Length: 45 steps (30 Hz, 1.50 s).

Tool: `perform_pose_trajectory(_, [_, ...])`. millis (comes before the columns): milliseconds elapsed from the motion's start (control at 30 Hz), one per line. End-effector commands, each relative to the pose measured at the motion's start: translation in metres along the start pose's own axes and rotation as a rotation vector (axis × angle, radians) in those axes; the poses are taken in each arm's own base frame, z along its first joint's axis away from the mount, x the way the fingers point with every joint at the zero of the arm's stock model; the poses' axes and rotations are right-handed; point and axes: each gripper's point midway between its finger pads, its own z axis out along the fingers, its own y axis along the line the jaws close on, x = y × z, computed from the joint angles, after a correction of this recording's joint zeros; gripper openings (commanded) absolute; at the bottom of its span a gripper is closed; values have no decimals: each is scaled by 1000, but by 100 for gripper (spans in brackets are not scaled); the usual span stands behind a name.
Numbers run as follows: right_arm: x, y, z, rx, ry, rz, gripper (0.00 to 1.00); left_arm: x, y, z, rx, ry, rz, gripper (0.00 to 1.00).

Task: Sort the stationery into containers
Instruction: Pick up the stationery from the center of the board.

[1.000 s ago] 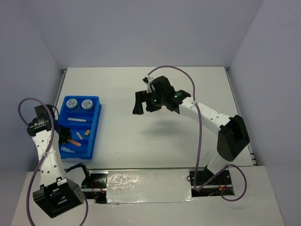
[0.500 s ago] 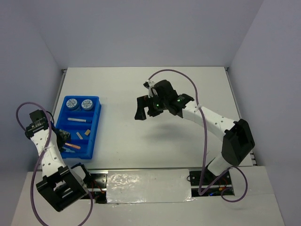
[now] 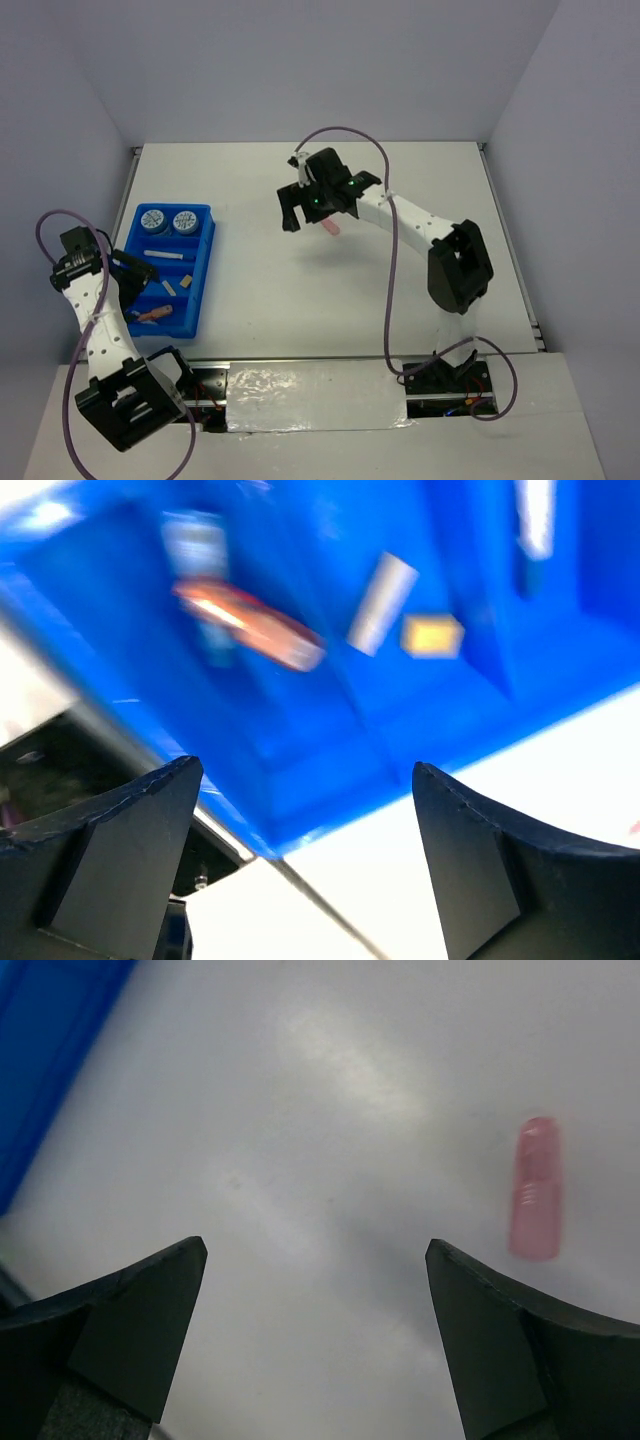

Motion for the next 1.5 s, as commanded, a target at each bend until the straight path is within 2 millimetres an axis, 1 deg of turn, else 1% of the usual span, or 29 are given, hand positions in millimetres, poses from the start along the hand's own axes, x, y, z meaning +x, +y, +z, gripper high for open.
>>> perform_pose_trajectory(0, [-15,-70,6,233,25,-75,98,20,-48,-11,208,106,161,99])
perform_pose_trajectory(67, [-13,-96,18,294,46,-60,97,24,-53,-17,211,111,214,99])
perform_pose_trajectory(100, [-9,-104,28,310,64,-76,97,27,-58,-22,215,97,265,99])
perform_pose_trajectory(167, [-4,-124,33,372,105,-113,96,28,-59,-24,219,81,317,99])
perform_pose_trajectory(200, [0,-131,43,388,129,-119,96,31,-61,-25,227,85,345,99])
perform_pose_trajectory(267, [6,-144,48,400,162,-126,96,34,-65,-26,248,83,387,99])
perform_pose_trajectory(300, [11,-148,54,400,178,-119,95,44,-69,-27,276,111,426,99])
perform_pose_trajectory(367, [18,-155,58,400,195,-107,93,51,-71,-27,276,135,469,99])
perform_pose_trajectory(400, [22,-161,60,402,207,-96,92,52,-71,-27,274,134,481,99])
perform_pose_trajectory(433, [26,-160,61,397,217,-97,89,52,-71,-27,271,132,488,99])
perform_pose_trajectory(500, [31,-159,63,393,230,-98,80,49,-74,-30,277,118,496,99])
perform_pose_trajectory(600, [55,-158,66,381,276,-85,72,46,-84,-33,306,114,494,99])
perform_pose_trajectory(733, [79,-160,68,374,332,-69,40,41,-97,-38,334,124,498,99])
perform_pose_trajectory(800, [86,-157,66,359,339,-62,24,37,-105,-44,357,113,505,99])
perform_pose_trajectory(833, [83,-155,66,353,324,-62,17,37,-108,-44,365,121,505,99])
perform_pose_trajectory(867, [82,-147,67,311,315,-48,14,39,-116,-48,404,131,510,99])
perform_pose_trajectory(933, [65,-126,57,250,258,-11,12,44,-130,-55,470,157,519,99])
perform_pose_trajectory(1000, [32,-80,37,102,133,48,9,55,-150,-66,563,192,538,99])
perform_pose_trajectory(1033, [23,-59,30,42,95,56,8,59,-157,-71,601,208,541,99])
perform_pose_trajectory(1067, [13,-17,14,-69,49,40,7,67,-173,-84,696,232,559,99])
perform_pose_trajectory(1100, [6,5,6,-131,20,38,7,73,-184,-92,751,257,542,99])
perform_pose_trajectory(1133, [-6,29,1,-197,-27,62,0,82,-193,-101,811,280,551,99])
perform_pose_trajectory(1167, [-12,63,-9,-299,-60,45,0,88,-209,-117,921,314,526,99])
perform_pose_trajectory(1200, [-10,76,-13,-334,-51,64,0,92,-217,-124,970,335,514,99])
perform_pose_trajectory(1267, [-18,107,-21,-394,-69,88,0,99,-226,-134,1018,342,500,99])
perform_pose_trajectory(1333, [-22,120,-24,-394,-77,104,0,98,-232,-138,1026,322,476,99])
perform_pose_trajectory(1367, [-26,136,-27,-417,-83,87,0,97,-234,-141,1033,324,462,99])
perform_pose_trajectory(1433, [-23,148,-28,-415,-54,72,0,96,-239,-146,1058,317,460,99])
perform_pose_trajectory(1467, [-30,154,-31,-418,-67,58,0,96,-239,-145,1055,315,461,99])
